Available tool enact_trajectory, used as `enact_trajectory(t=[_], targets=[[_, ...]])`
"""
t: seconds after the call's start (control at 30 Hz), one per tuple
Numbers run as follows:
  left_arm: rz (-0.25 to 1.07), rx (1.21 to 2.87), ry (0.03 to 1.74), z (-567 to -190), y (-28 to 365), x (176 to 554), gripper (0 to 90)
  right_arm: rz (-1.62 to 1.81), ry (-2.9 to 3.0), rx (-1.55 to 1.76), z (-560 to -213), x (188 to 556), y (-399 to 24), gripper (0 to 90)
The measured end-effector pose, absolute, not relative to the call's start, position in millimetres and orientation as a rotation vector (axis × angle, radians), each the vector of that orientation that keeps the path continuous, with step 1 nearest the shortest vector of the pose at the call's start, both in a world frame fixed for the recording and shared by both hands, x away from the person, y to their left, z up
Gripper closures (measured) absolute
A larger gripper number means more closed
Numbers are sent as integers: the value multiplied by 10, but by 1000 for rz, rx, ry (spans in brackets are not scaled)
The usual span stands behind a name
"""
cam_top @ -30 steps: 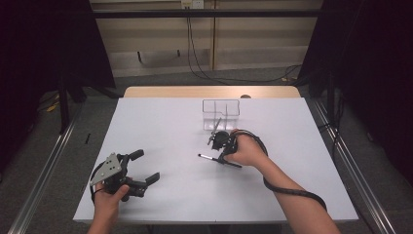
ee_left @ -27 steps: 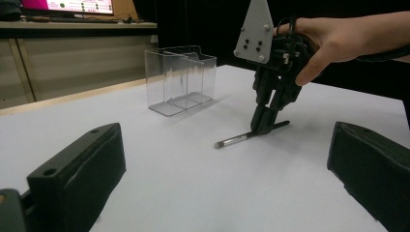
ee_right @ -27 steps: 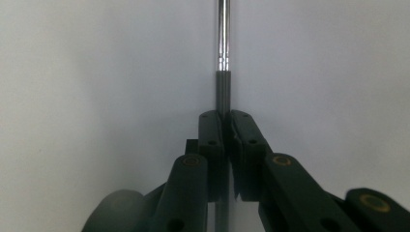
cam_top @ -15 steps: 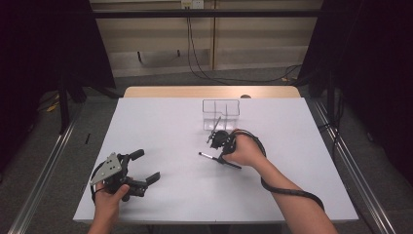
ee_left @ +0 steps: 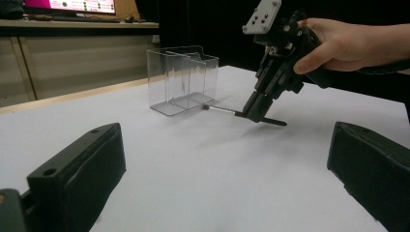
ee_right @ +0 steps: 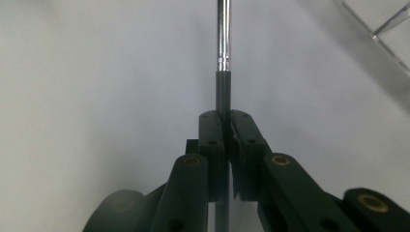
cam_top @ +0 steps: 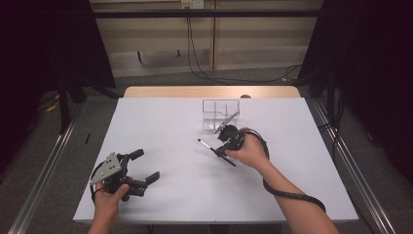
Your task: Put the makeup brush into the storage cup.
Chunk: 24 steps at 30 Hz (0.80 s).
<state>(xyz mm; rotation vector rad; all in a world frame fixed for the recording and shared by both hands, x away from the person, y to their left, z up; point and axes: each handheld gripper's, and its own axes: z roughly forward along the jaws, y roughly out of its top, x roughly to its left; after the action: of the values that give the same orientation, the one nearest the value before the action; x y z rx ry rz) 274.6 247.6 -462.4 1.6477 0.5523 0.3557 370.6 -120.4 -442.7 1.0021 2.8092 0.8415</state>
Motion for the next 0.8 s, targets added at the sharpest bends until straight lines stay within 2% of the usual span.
enact_trajectory(t=[0.43,0.8], targets=[[353,1644,556,-4629,2485,2754,0,1293,2519,1149,-4377,3681,-1351,848],[355,1638,558,-4624,2484,2748,0,1451,2377,1135,-4365,3633,-1396,848]])
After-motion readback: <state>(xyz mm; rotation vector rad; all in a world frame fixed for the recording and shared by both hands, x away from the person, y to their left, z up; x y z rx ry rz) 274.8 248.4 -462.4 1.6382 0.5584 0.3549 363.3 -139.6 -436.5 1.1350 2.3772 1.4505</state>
